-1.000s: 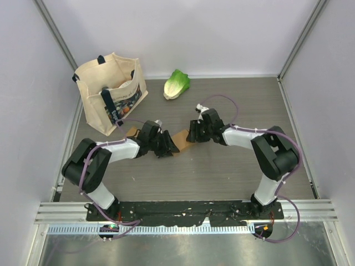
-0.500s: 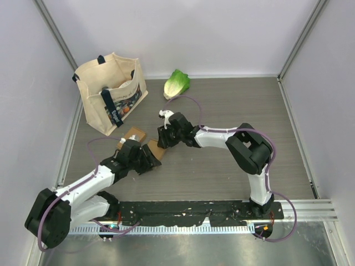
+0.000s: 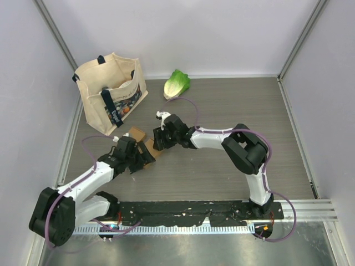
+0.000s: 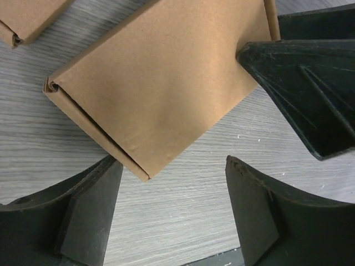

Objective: Fold the paper box

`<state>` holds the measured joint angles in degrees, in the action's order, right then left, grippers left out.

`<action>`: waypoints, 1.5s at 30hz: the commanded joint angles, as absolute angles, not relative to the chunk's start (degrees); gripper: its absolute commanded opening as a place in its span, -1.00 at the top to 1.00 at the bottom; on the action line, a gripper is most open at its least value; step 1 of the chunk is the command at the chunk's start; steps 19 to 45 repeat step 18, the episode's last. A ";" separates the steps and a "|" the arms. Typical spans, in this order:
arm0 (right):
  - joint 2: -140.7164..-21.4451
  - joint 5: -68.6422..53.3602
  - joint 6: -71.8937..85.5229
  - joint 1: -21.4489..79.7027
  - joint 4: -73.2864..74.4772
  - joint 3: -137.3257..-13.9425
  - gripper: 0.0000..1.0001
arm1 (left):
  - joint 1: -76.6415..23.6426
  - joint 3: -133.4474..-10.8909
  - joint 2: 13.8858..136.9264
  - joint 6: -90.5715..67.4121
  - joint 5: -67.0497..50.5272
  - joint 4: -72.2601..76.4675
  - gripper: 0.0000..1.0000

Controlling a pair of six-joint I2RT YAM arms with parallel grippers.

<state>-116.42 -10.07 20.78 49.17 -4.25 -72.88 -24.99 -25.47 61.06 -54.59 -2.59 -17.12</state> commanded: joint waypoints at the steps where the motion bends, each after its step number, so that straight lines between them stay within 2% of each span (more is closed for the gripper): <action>1: -114.53 -4.49 21.35 49.22 1.38 -76.20 -0.28 | -24.70 -29.26 57.67 -53.44 -4.65 -21.35 -0.64; 4: -109.35 -1.15 21.62 47.90 9.10 -78.74 -0.38 | -24.70 -32.51 52.05 -53.00 -6.68 -29.93 -0.72; 7: -101.62 3.77 20.49 44.92 18.24 -80.24 -0.40 | -24.61 -38.13 45.98 -50.81 -7.56 -38.02 -0.74; 9: -92.96 6.31 18.82 42.72 21.96 -77.97 -0.40 | -24.70 -44.60 42.82 -47.65 -5.99 -42.08 -0.75; 11: -85.82 13.95 15.32 42.36 25.21 -73.24 -0.42 | -24.70 -49.37 41.40 -44.66 -3.70 -45.42 -0.74; 14: -70.88 19.51 13.20 42.36 28.38 -68.84 -0.48 | -24.61 -57.55 40.25 -38.77 -2.73 -43.25 -0.75; 15: -67.01 19.69 13.10 42.36 29.26 -67.69 -0.60 | -24.61 -60.70 40.34 -35.80 -2.72 -41.85 -0.76; 16: -57.23 19.60 12.92 42.45 27.70 -66.37 -0.65 | -24.61 -62.21 40.60 -34.47 -2.81 -38.70 -0.79; 18: -48.04 20.11 12.48 42.45 25.76 -63.99 -0.66 | -24.61 -67.46 41.48 -31.48 -4.12 -36.14 -0.87; 45: -48.04 20.11 12.48 42.45 25.76 -63.99 -0.66 | -24.61 -67.46 41.48 -31.48 -4.12 -36.14 -0.87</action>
